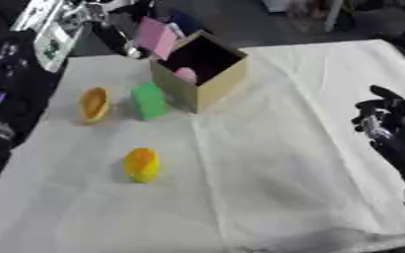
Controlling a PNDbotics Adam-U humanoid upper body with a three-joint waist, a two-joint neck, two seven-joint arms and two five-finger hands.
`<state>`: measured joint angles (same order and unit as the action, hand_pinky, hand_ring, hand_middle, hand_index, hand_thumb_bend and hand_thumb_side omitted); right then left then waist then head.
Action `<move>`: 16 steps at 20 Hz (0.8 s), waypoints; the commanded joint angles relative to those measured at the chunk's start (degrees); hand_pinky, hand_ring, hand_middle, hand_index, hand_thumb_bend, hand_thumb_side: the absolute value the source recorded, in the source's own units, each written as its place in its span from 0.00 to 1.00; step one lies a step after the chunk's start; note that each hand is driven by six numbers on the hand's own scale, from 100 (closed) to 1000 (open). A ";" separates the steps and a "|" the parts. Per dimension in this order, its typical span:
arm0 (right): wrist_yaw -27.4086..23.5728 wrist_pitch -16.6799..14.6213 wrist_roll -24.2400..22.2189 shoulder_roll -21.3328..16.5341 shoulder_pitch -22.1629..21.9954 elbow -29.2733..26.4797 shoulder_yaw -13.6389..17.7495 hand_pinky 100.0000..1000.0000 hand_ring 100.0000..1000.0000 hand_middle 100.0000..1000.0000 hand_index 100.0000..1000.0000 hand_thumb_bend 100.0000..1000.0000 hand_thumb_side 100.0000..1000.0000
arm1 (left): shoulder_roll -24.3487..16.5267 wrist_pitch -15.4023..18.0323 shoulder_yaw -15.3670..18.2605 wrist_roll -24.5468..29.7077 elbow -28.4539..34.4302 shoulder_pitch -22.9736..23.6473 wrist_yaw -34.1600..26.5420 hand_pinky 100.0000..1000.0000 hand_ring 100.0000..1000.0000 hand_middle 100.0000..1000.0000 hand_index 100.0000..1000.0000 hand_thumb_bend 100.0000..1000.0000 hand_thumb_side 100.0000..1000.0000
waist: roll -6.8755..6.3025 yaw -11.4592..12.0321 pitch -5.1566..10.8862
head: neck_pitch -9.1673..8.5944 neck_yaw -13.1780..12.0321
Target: Pick up objects on the table and place them in the box.
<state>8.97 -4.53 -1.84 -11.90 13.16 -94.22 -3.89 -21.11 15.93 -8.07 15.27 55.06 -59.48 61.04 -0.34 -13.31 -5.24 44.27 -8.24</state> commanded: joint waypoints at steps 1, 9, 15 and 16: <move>-0.23 -0.10 -0.60 -0.50 1.20 -0.37 -0.44 0.54 0.56 0.63 0.90 0.00 0.48 | 3.93 -2.76 2.77 -7.91 -6.18 -2.72 7.08 0.62 0.51 0.44 0.59 0.37 0.02 | -0.04 -0.55 0.97 | -0.15 -0.82; -0.55 -0.16 -1.47 -0.13 1.93 -0.18 -1.18 0.54 0.56 0.63 0.90 0.00 0.48 | 8.51 -9.87 7.31 -17.41 -15.91 -3.96 17.46 0.69 0.60 0.54 0.69 0.35 0.10 | 0.33 -3.09 0.07 | -0.15 -1.08; -0.54 -0.19 -1.52 0.07 1.98 -0.19 -1.14 0.54 0.56 0.63 0.90 0.00 0.48 | 8.50 -10.52 7.24 -19.36 -16.20 -3.44 15.93 0.71 0.65 0.61 0.76 0.34 0.15 | 0.40 -3.55 0.04 | -0.15 -0.11; -0.53 -0.20 -1.53 0.10 1.97 -0.18 -1.15 0.54 0.56 0.63 0.90 0.00 0.48 | 8.49 -11.16 7.20 -19.69 -16.02 -3.41 15.83 0.72 0.66 0.64 0.78 0.34 0.16 | 0.41 -3.57 0.06 | -0.15 0.09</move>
<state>8.48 -4.65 -3.17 -11.34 14.30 -93.81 -5.08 -12.04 5.24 -1.13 -3.86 38.07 -61.71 77.13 -0.32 -16.83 -5.32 44.27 -8.48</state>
